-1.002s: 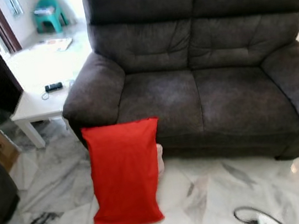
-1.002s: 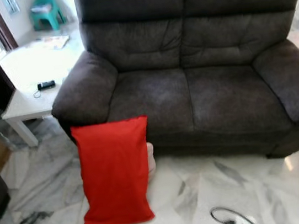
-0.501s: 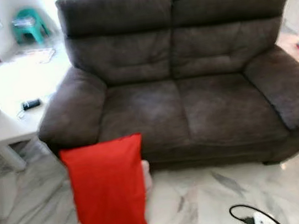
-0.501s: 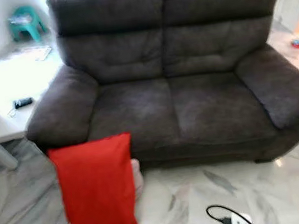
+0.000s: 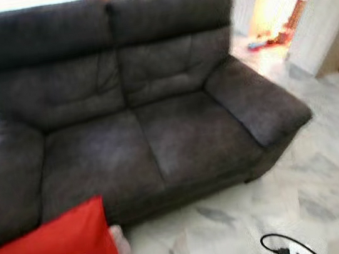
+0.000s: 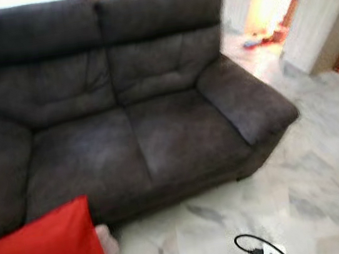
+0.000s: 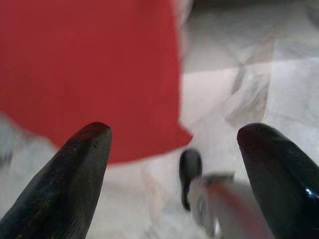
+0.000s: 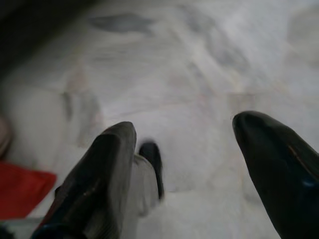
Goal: Move the pillow to the sofa from floor
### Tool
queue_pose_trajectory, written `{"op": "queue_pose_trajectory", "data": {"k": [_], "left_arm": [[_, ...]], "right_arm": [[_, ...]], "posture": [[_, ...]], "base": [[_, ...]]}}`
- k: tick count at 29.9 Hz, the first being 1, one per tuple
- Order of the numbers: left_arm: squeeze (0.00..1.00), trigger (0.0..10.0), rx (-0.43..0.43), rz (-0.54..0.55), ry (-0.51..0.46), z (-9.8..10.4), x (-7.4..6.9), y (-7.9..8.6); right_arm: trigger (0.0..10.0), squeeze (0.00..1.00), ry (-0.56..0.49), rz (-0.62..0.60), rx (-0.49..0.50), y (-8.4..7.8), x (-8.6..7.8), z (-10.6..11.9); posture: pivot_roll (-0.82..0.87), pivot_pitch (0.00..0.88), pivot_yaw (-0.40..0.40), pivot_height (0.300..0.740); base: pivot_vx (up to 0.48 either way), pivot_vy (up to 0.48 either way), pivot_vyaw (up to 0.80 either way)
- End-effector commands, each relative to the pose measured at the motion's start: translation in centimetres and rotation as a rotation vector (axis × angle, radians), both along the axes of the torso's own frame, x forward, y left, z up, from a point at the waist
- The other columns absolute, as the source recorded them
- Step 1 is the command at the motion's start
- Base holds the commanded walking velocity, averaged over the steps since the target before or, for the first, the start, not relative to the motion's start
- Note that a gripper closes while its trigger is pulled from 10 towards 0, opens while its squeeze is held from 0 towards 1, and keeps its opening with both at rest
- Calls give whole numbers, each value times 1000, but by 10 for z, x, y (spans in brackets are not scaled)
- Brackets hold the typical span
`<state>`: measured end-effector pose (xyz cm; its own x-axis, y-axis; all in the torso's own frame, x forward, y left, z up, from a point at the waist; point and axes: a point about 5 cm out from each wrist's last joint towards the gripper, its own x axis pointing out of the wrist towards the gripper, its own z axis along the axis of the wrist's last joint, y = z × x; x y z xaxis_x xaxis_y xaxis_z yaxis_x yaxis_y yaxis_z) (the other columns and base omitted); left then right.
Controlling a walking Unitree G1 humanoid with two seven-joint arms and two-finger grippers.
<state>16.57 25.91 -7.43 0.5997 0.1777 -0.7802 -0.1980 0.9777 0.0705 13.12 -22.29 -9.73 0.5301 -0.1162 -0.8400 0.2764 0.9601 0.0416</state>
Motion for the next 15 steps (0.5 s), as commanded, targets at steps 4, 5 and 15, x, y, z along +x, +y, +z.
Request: {"op": "queue_pose_trajectory", "data": {"k": [4, 5, 15], "left_arm": [[0, 10000, -23, -6, 28, -5, -6, -7], [0, 10000, -23, -4, 27, -5, -6, -7], [0, 10000, -27, -6, 26, -5, -6, -8]], "right_arm": [[10000, 0, -3, 8, -21, -5, 2, 2], [10000, 0, -4, 9, -22, -5, 2, 2], [10000, 0, -2, 42, -33, -5, 3, 2]], "posture": [[-34, 0, -39, 740], [-34, 0, -39, 740], [-34, 0, -41, 740]], "base": [[0, 0, 0], [0, 0, 0], [0, 0, 368]]}}
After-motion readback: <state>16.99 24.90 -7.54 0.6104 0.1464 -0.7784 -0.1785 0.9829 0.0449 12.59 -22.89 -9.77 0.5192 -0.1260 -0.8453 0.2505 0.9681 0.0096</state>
